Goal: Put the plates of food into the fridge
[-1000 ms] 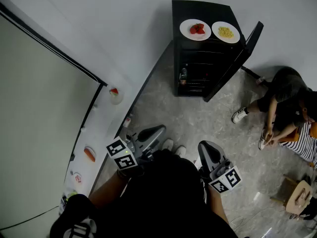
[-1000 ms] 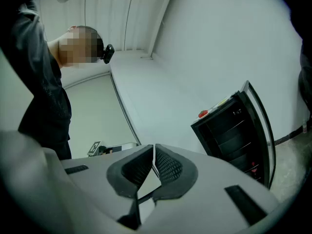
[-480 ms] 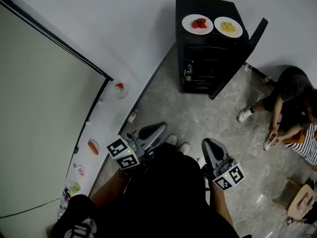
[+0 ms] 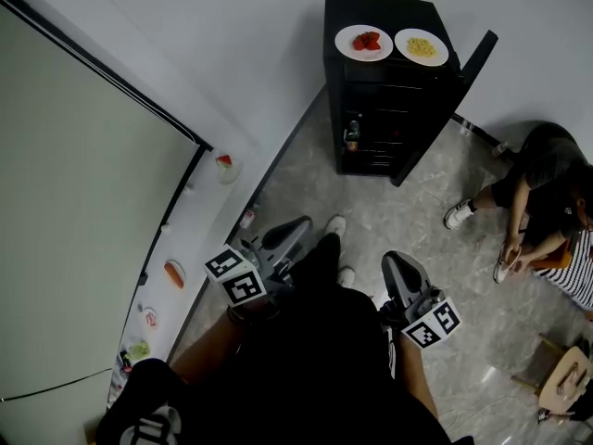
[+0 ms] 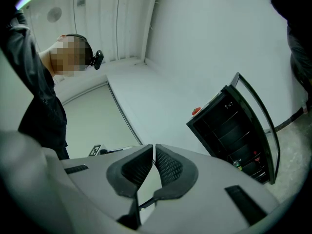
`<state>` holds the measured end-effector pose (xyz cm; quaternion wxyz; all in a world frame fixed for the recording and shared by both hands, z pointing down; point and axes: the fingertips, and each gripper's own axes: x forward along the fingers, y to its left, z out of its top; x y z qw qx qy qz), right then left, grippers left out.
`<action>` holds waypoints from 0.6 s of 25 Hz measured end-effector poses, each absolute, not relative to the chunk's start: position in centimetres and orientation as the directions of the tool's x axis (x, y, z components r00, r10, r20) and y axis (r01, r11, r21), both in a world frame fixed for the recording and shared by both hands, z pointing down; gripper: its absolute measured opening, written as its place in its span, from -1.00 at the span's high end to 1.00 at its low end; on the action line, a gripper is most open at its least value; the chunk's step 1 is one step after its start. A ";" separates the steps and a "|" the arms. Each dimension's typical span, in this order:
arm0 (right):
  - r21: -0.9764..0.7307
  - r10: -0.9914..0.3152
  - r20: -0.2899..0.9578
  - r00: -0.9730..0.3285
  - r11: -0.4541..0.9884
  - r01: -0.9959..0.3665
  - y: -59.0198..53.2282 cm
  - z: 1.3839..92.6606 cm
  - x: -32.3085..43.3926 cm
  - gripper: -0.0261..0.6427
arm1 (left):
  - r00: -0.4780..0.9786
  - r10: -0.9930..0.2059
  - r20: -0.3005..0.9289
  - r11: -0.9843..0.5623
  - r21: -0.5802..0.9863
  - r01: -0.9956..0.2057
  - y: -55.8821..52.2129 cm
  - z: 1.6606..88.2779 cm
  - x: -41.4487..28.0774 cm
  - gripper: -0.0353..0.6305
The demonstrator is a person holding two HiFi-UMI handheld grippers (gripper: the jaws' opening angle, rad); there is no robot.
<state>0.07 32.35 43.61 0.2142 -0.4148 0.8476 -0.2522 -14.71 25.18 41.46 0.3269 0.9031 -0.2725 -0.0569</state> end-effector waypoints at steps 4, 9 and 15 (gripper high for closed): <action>-0.620 -0.816 -0.142 -0.560 0.514 -0.593 32.2 44.0 0.7 0.82 | 0.835 -0.545 0.082 -0.601 0.656 -0.456 24.7 42.3 -14.5 0.82; -0.631 -0.827 -0.122 -0.548 0.491 -0.601 31.1 44.7 2.0 0.82 | 0.832 -0.546 0.096 -0.600 0.648 -0.469 22.9 42.9 -13.9 0.82; -0.645 -0.838 -0.090 -0.538 0.461 -0.609 28.9 45.9 2.8 0.82 | 0.833 -0.544 0.101 -0.620 0.621 -0.480 20.1 43.4 -13.4 0.82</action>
